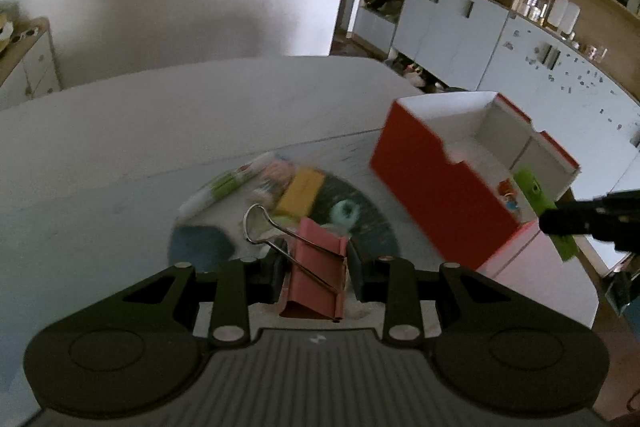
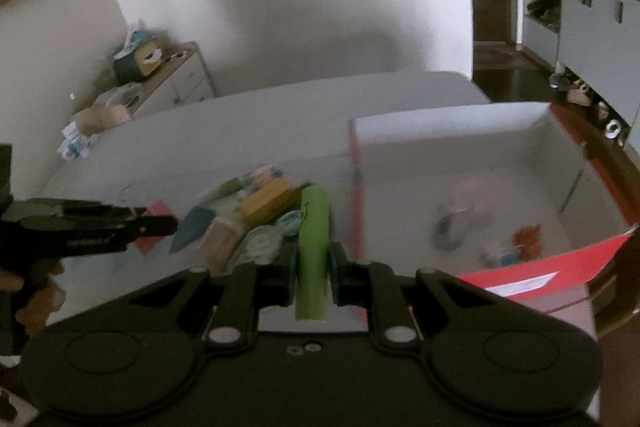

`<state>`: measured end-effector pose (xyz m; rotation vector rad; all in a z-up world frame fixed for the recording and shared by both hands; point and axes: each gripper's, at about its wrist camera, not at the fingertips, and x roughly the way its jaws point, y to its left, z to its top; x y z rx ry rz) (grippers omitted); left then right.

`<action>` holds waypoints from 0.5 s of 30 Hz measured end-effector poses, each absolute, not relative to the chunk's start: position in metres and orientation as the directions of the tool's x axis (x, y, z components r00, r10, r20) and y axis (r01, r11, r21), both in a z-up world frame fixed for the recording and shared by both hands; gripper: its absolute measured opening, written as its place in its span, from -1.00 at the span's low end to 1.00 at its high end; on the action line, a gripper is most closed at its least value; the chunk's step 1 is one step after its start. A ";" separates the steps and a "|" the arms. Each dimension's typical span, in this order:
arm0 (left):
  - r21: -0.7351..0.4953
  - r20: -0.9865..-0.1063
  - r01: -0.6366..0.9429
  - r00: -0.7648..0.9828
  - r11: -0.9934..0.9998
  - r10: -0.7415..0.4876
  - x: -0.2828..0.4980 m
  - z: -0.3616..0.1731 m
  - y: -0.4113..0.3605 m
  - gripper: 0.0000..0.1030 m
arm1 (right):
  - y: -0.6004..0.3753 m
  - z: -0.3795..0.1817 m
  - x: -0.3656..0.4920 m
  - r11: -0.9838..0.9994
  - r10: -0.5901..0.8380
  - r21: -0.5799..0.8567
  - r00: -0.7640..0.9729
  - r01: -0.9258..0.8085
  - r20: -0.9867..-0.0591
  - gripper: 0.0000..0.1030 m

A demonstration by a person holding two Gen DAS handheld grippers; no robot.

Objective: Organize rigid objects
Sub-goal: 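Carry the binder clip and green highlighter over the red box with both tools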

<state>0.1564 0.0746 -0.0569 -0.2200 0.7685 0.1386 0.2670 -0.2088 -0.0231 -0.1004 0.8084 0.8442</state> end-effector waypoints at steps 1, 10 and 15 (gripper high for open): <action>-0.147 -0.700 -0.200 0.713 0.969 0.041 0.160 -0.054 0.069 -0.39 | -0.215 -0.022 0.273 0.682 0.626 0.223 0.399 -0.696 -0.670 -0.70; -0.126 -0.681 -0.128 0.732 0.984 0.008 0.199 -0.035 0.004 -0.39 | -0.258 -0.023 0.320 0.702 0.615 0.216 0.425 -0.678 -0.664 -0.69; -0.101 -0.681 -0.082 0.732 0.992 -0.008 0.226 -0.031 -0.032 -0.39 | -0.278 -0.027 0.344 0.711 0.608 0.212 0.434 -0.670 -0.665 -0.70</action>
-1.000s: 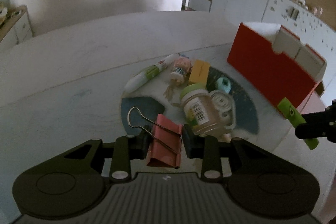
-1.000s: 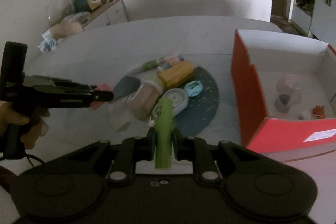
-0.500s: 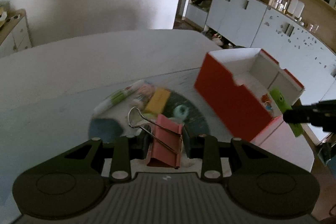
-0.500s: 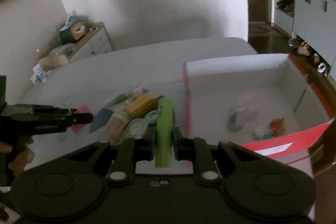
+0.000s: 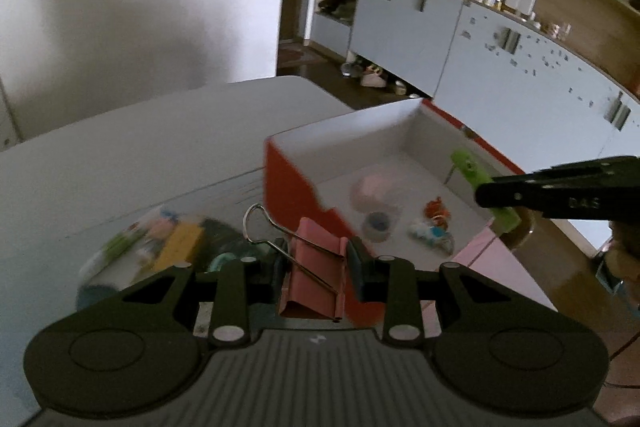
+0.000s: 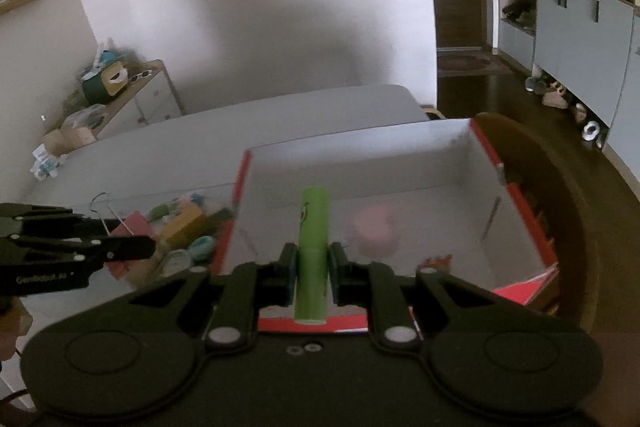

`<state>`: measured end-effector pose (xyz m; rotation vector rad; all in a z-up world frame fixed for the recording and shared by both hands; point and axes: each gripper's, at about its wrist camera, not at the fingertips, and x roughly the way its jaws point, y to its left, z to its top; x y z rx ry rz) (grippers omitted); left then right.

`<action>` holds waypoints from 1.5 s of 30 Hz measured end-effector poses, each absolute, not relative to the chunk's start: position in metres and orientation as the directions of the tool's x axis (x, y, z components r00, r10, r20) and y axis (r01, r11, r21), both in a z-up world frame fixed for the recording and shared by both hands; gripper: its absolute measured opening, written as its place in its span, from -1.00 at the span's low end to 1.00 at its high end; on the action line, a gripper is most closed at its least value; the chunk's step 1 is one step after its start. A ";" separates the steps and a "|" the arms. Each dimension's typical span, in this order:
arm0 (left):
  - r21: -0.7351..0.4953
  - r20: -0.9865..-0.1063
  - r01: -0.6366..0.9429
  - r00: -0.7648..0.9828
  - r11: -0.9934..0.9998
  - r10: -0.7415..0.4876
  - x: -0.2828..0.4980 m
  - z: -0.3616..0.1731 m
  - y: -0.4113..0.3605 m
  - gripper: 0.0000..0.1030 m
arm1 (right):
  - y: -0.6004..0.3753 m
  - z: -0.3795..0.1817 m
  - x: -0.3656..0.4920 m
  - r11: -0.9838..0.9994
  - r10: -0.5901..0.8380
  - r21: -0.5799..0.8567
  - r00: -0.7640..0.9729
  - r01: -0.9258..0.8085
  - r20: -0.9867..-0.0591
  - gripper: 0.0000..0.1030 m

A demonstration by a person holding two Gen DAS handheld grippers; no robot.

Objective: Organize rigid objects
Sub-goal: 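Carry the binder clip and green highlighter over the red box with both tools, then lower both tools into the box and open them to release the items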

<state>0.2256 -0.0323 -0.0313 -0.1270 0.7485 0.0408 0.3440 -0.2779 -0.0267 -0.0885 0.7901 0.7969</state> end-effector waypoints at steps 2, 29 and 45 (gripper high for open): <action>-0.094 -0.682 -0.069 0.731 0.993 -0.014 0.237 -0.030 -0.046 -0.39 | -0.285 -0.029 0.354 0.717 0.602 0.207 0.441 -0.665 -0.665 -0.70; 0.087 -0.746 -0.017 0.661 0.996 0.077 0.408 -0.057 -0.098 -0.39 | -0.286 -0.088 0.448 0.687 0.512 0.117 0.363 -0.717 -0.779 -0.70; 0.141 -0.858 0.026 0.502 0.990 0.109 0.467 -0.116 -0.101 -0.39 | -0.259 -0.113 0.451 0.635 0.463 0.099 0.274 -0.766 -0.843 -0.70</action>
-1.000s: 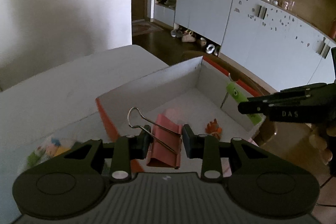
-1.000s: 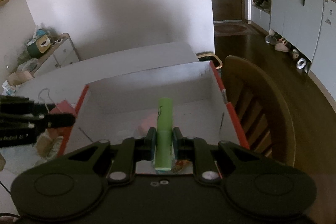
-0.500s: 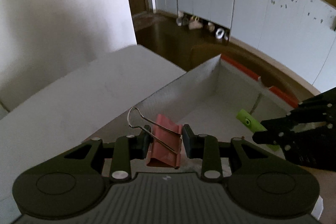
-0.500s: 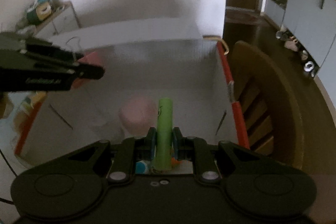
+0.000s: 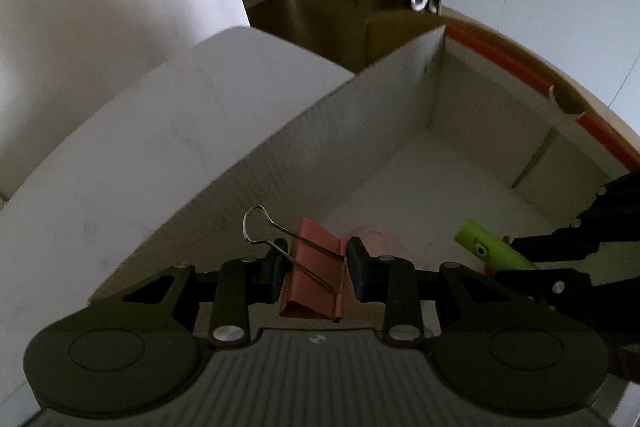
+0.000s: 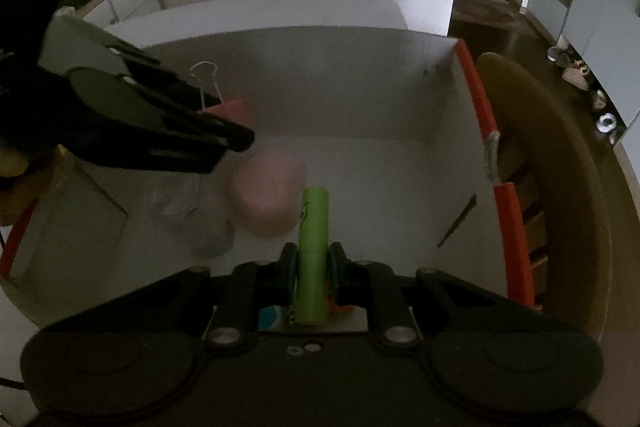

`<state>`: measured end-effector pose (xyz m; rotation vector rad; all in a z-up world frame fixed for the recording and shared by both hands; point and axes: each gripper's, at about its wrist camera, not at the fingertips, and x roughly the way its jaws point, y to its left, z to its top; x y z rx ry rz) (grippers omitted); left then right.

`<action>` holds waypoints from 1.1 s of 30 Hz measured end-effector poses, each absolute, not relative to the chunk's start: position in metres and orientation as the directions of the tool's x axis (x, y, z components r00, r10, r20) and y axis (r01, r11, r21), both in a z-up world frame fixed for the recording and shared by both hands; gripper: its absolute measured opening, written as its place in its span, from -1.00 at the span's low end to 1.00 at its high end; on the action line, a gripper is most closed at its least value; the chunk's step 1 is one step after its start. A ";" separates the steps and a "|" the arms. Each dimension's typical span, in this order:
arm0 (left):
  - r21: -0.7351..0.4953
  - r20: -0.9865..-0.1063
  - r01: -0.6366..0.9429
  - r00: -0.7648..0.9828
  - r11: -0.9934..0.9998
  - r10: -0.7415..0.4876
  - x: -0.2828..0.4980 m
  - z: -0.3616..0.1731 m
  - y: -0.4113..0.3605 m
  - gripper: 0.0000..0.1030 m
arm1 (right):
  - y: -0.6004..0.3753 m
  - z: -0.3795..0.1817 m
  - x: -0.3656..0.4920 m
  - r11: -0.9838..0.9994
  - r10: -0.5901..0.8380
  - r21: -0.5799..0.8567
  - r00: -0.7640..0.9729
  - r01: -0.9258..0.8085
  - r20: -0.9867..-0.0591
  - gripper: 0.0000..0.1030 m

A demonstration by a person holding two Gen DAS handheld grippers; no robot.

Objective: Organize rigid objects
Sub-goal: 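Lower both tools into the box and open them to release the items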

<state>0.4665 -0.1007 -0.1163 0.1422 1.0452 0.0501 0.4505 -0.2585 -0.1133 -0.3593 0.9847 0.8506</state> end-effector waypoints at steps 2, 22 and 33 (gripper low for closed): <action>0.139 -0.867 0.022 0.486 0.990 0.111 0.470 -0.121 -0.099 -0.39 | -0.256 -0.116 0.451 0.630 0.448 0.088 0.269 -0.772 -0.853 -0.70; 0.059 -0.900 -0.037 0.429 0.998 0.069 0.482 -0.125 -0.084 -0.39 | -0.260 -0.122 0.465 0.667 0.412 0.108 0.244 -0.737 -0.878 -0.40; 0.053 -0.889 -0.071 0.451 0.996 0.079 0.473 -0.112 -0.084 0.00 | -0.276 -0.106 0.459 0.686 0.468 0.168 0.253 -0.707 -0.847 -0.28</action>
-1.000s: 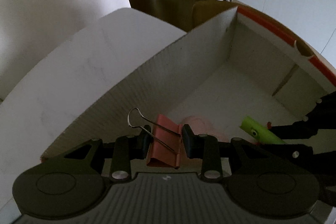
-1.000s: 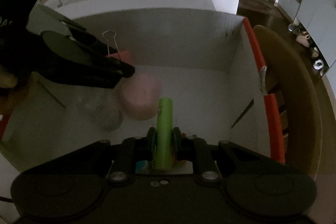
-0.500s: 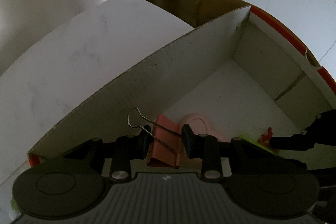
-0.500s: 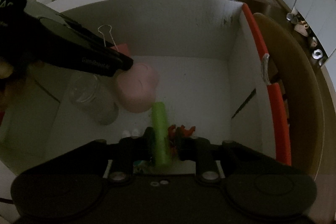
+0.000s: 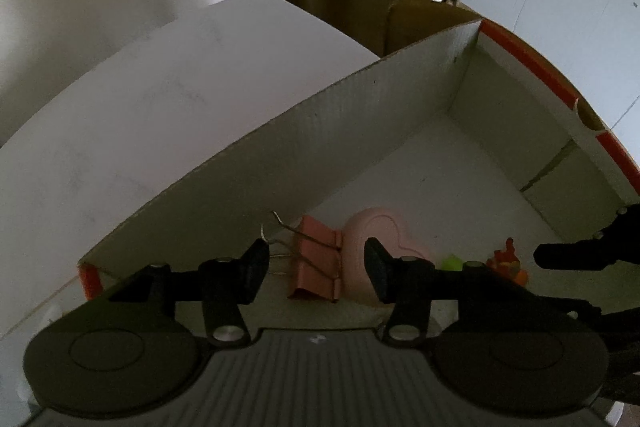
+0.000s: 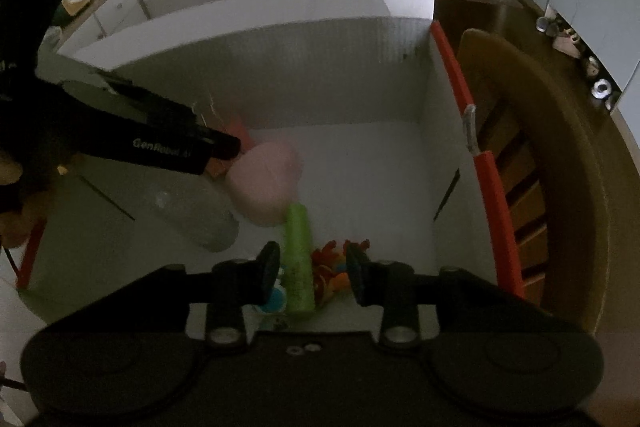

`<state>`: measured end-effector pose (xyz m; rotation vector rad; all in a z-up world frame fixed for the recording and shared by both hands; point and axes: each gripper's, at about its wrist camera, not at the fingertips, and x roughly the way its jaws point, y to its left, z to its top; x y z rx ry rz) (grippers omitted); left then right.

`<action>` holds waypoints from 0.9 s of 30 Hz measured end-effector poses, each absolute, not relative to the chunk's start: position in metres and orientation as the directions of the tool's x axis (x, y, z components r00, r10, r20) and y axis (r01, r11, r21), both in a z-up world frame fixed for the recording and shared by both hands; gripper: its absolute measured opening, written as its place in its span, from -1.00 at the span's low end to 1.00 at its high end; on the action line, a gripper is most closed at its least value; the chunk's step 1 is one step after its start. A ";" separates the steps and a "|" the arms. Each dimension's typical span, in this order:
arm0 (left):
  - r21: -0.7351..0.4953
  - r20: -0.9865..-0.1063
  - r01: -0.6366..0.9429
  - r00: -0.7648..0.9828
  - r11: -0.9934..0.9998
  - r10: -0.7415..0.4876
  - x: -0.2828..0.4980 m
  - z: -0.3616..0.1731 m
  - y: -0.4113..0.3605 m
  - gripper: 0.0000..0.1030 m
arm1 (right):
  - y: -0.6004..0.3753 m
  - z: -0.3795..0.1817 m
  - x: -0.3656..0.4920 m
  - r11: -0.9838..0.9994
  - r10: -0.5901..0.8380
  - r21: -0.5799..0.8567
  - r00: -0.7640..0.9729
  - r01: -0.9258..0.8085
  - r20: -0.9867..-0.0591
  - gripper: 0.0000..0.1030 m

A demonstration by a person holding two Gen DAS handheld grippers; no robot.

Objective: Organize rigid objects
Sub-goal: 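Lower both tools into the box and open them to release the items, then withdraw both tools from the box back over the pile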

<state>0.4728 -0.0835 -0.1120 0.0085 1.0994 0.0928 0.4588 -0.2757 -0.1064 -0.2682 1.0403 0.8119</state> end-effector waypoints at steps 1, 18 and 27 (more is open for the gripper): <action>0.048 -0.886 -0.075 0.457 0.996 0.077 0.470 -0.110 -0.082 0.00 | -0.277 -0.104 0.457 0.686 0.476 0.174 0.255 -0.706 -0.842 -0.28; -0.053 -0.770 -0.079 0.638 0.995 0.010 0.401 -0.048 -0.085 0.00 | -0.301 -0.051 0.422 0.683 0.581 0.233 0.321 -0.692 -0.748 0.04; -0.087 -0.702 -0.050 0.712 0.995 -0.026 0.358 -0.023 -0.086 0.18 | -0.306 -0.029 0.396 0.674 0.621 0.231 0.368 -0.701 -0.692 0.26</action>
